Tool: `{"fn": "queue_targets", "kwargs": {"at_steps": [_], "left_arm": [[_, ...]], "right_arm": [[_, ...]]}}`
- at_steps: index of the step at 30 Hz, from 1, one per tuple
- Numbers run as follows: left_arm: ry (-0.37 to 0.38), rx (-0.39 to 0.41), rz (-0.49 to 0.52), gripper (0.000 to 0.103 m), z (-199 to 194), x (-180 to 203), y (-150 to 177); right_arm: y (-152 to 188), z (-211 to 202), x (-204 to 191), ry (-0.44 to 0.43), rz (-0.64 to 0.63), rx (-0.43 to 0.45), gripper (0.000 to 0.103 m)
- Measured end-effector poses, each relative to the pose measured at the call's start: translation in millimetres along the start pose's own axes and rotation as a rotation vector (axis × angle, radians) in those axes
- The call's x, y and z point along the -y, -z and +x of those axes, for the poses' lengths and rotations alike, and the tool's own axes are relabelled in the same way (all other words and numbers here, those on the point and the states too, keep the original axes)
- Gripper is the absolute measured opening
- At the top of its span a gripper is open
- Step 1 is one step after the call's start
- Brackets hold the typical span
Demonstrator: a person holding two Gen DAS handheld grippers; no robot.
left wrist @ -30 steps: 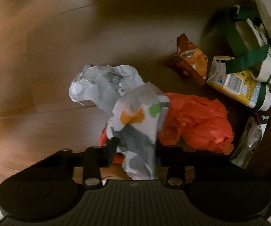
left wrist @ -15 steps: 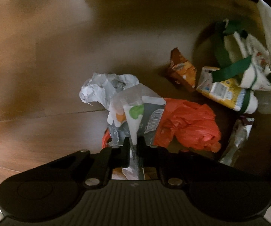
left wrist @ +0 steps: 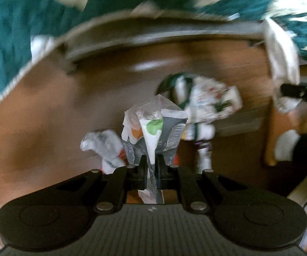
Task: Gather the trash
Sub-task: 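Grasp the crumpled printed wrapper with left while right grasps the white tissue, then carry the wrapper in the left tool while the right carries the tissue to the teal bin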
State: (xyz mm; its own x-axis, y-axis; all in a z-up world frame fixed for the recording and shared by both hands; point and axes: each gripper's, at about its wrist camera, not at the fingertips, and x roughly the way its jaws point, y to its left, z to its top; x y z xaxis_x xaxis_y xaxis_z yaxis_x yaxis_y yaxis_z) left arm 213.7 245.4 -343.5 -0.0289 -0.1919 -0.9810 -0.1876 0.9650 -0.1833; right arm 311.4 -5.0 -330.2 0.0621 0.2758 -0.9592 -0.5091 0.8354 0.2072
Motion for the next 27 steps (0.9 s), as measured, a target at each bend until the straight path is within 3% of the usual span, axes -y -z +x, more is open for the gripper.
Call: {"fn": "queue_targets", "kwargs": {"at_steps": [15, 27], "left_arm": [[0.034, 0.288, 0.115, 0.008, -181, 134, 42], [0.071, 0.554, 0.238, 0.008, -305, 248, 76]], "right_arm": [[56, -211, -21, -0.048, -0.038, 0.216, 0.011], [108, -369, -3, 0.026, -0.028, 0.446, 0.011]]}}
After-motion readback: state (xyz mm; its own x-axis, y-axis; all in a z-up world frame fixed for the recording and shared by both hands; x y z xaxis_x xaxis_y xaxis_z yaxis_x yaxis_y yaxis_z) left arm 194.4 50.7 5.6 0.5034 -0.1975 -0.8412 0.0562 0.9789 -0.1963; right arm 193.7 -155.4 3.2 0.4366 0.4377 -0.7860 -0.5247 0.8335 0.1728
